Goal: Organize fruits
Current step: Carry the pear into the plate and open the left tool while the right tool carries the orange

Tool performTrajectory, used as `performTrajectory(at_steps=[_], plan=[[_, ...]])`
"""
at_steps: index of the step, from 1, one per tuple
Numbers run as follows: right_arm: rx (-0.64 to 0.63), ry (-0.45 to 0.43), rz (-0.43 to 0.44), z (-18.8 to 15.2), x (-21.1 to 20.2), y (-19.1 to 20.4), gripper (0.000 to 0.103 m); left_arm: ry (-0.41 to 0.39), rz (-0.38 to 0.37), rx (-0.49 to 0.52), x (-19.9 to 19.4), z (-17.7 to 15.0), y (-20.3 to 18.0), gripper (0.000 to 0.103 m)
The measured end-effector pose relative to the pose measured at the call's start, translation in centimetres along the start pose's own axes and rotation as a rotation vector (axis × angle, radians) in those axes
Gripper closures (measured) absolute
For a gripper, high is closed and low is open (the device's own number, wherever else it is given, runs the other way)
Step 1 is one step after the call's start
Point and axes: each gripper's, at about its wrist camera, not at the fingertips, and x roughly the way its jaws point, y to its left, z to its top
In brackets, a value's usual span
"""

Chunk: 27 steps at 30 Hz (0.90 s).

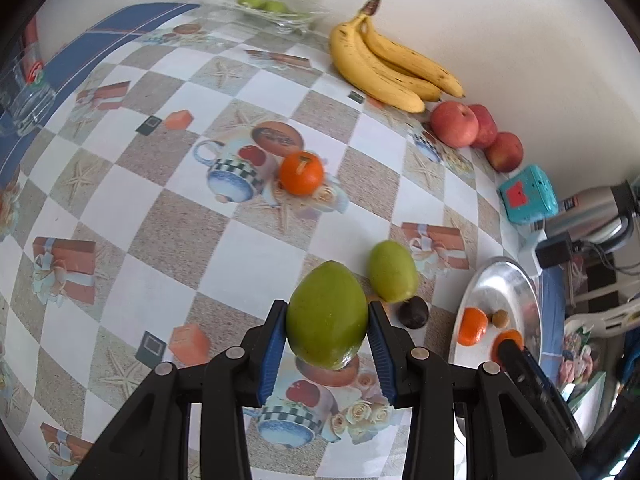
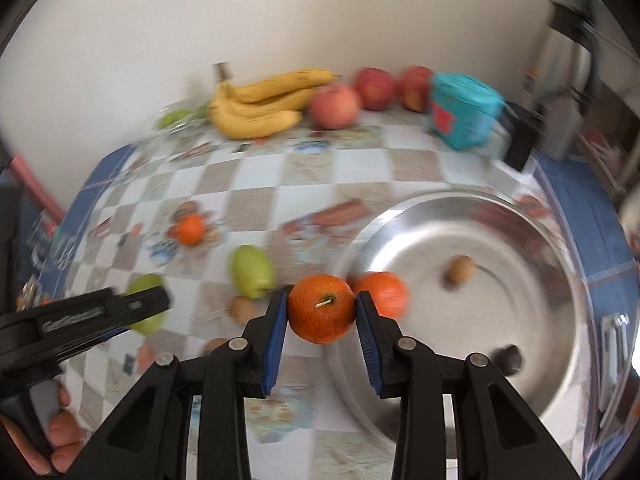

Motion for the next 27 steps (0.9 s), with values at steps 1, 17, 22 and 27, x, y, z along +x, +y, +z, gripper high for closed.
performTrajectory(at_steps=[1, 17, 22, 27], plan=[[0.028, 0.002, -0.028, 0.0, 0.0, -1.0, 0.067, 0.001, 0.000, 0.014, 0.1, -0.2, -0.5, 0.061], [0.303, -0.022, -0.155, -0.6, -2.0, -11.4, 0.067, 0.024, -0.077, 0.353, 1.3, -5.0, -10.3, 0.061], [0.291, -0.028, -0.155, -0.7, -2.2, -11.3, 0.067, 0.033, -0.108, 0.425, 2.4, -6.3, -12.0, 0.061], [0.286, 0.023, -0.142, -1.4, -0.6, -11.2, 0.066, 0.044, -0.120, 0.454, 3.3, -7.0, -12.6, 0.061]])
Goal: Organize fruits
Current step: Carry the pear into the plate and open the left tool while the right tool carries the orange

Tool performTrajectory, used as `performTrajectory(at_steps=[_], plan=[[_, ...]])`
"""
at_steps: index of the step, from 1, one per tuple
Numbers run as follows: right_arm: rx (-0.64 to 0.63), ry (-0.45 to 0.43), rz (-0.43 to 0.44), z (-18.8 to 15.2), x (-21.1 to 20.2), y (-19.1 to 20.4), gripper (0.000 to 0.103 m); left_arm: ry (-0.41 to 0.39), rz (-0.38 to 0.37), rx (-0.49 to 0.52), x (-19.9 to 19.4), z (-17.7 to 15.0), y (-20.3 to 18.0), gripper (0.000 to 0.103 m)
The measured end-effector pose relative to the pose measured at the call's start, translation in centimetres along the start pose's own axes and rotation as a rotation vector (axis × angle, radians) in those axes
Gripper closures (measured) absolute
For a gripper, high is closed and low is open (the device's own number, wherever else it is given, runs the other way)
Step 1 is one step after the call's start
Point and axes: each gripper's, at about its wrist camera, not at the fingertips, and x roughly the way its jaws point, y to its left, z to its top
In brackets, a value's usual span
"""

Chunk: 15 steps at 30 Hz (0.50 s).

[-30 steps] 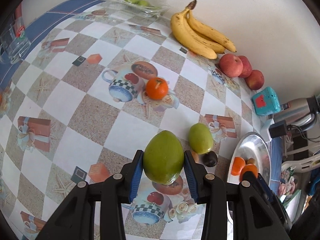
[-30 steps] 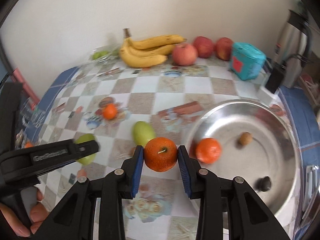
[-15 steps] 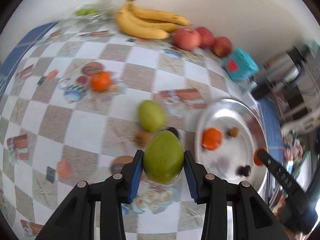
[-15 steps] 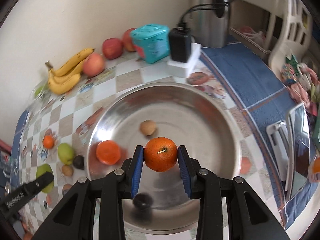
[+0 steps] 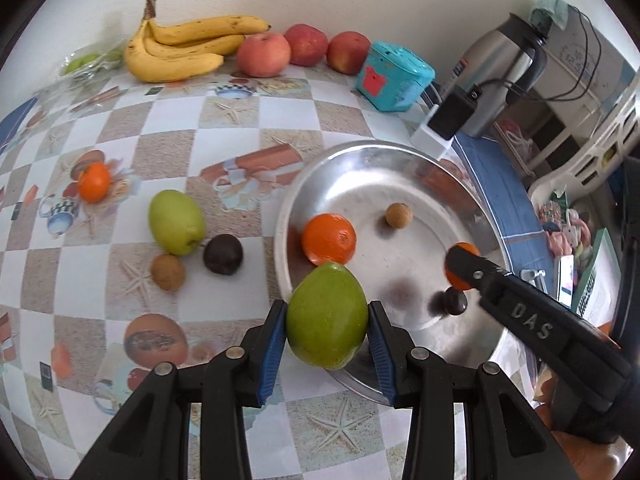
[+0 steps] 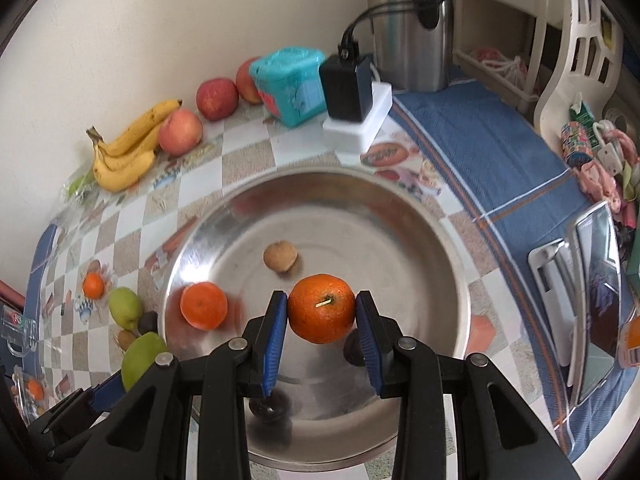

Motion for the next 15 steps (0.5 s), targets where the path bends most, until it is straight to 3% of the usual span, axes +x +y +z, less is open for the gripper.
performTrajectory(at_steps=[15], plan=[[-0.022, 0.067, -0.019, -0.7, 1.3, 0.5, 0.064, -0.012, -0.005, 0.059, -0.2, -0.1, -1.7, 0.058]])
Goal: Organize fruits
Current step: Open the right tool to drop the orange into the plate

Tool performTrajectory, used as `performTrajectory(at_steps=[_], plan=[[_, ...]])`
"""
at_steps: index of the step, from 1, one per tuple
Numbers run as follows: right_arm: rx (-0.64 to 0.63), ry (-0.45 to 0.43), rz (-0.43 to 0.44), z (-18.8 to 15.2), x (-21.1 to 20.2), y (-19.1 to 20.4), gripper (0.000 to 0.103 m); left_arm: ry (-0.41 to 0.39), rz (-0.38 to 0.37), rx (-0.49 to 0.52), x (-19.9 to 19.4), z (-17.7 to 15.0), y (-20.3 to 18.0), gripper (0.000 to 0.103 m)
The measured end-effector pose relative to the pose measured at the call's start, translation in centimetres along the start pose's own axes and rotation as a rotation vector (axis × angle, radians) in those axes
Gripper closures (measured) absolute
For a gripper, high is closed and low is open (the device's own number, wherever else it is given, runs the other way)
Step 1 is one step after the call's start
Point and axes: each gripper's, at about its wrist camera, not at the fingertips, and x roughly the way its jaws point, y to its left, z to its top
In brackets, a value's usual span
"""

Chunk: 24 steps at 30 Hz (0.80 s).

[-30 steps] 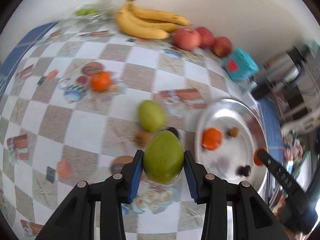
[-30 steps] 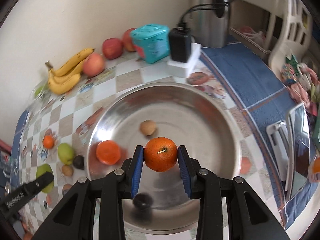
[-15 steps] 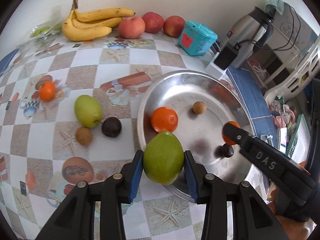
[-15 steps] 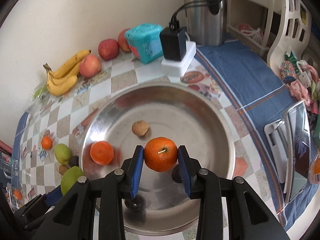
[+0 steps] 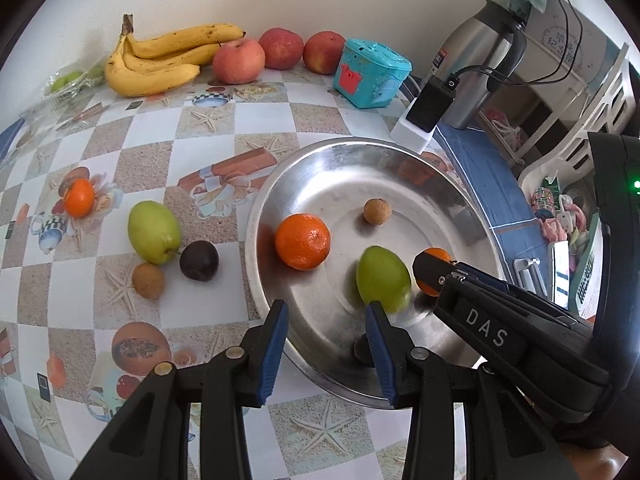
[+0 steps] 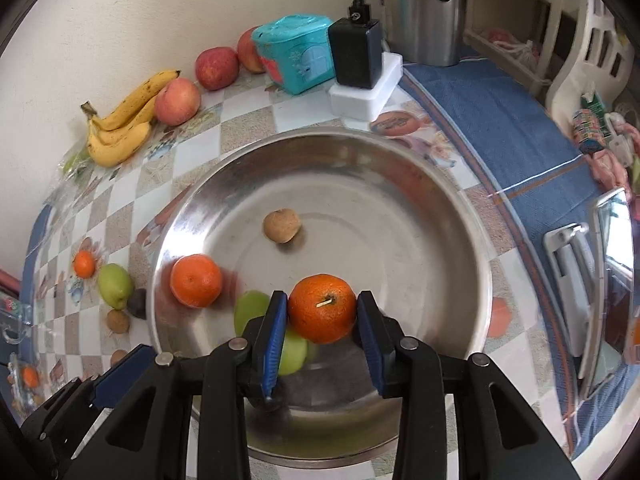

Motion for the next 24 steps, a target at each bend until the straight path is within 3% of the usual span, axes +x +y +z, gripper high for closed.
performTrajectory(at_steps=[5, 7, 11, 14, 24], plan=[[0.004, -0.015, 0.014, 0.1, -0.4, 0.1, 0.063, 0.000, 0.003, -0.019, -0.2, 0.2, 0.5, 0.050], [-0.001, -0.026, 0.008, 0.2, -0.7, 0.2, 0.054, -0.002, 0.010, -0.033, -0.3, 0.3, 0.9, 0.045], [0.004, -0.033, 0.010, 0.4, -0.8, 0.1, 0.049, 0.002, 0.034, -0.062, -0.4, 0.5, 1.7, 0.036], [0.007, -0.036, 0.003, 0.4, -0.9, 0.0, 0.037, 0.001, 0.059, -0.089, -0.5, 0.6, 2.6, 0.032], [-0.015, -0.026, -0.009, 0.4, -1.1, 0.4, 0.031, 0.011, 0.194, -0.253, -1.4, 0.6, 7.3, 0.015]])
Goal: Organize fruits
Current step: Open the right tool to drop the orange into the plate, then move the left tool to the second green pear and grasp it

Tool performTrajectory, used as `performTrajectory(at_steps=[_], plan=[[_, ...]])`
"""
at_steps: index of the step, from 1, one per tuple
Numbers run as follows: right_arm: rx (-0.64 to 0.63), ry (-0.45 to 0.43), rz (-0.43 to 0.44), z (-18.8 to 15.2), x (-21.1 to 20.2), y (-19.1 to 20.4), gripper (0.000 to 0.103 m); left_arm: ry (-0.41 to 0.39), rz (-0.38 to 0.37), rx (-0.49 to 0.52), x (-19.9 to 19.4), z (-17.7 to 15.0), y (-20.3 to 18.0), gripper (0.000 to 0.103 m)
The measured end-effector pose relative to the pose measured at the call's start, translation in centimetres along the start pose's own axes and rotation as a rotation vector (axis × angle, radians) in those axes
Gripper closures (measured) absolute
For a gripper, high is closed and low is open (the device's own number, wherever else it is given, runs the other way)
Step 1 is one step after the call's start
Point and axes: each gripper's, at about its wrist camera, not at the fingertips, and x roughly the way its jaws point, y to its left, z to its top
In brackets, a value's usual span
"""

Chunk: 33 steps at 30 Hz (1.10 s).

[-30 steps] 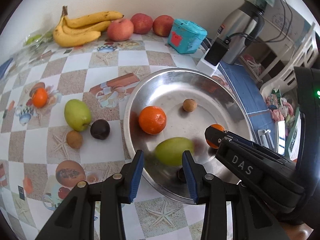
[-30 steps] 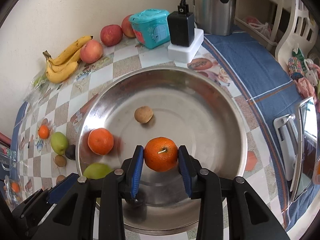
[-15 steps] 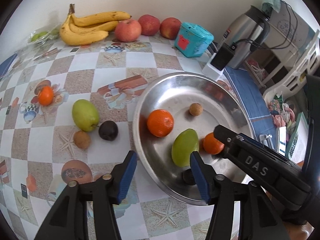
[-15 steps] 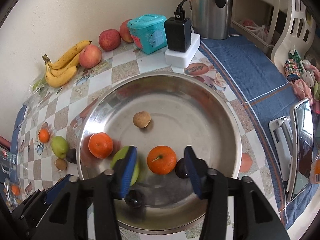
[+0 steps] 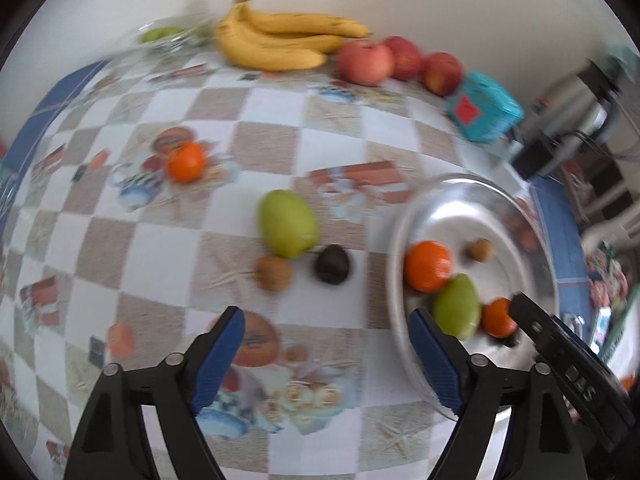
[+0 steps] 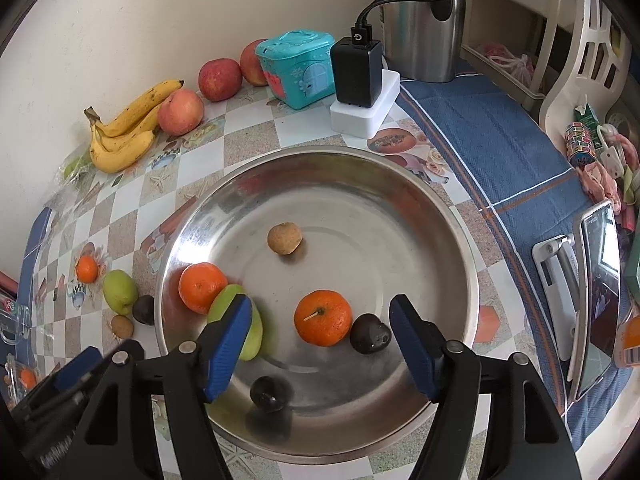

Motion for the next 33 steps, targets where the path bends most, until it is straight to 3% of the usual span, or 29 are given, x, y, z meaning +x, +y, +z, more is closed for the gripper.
performTrajectory(at_steps=[10, 22, 29, 31, 32, 33], plan=[[-0.099, -0.002, 0.030, -0.8, -0.8, 3.4, 0.031, -0.015, 0.055, -0.194, -1.1, 1.3, 6.1, 0.013], [-0.205, -0.005, 0.079, -1.7, -1.5, 7.5, 0.031, -0.051, 0.090, -0.311, -2.4, 2.2, 10.7, 0.010], [-0.242, 0.010, 0.080, -2.1, -0.9, 8.8, 0.031, -0.053, 0.098, -0.328, -2.4, 2.2, 11.7, 0.000], [-0.252, 0.003, 0.094, -2.3, -0.9, 9.1, 0.023, -0.055, 0.101, -0.321, -2.4, 2.2, 11.7, 0.000], [-0.258, -0.004, 0.097, -2.4, -0.9, 9.3, 0.012, -0.054, 0.098, -0.319, -2.4, 2.2, 11.6, 0.000], [-0.262, -0.012, 0.096, -2.5, -0.9, 9.4, 0.009, -0.054, 0.094, -0.318, -2.4, 2.2, 11.6, 0.000]])
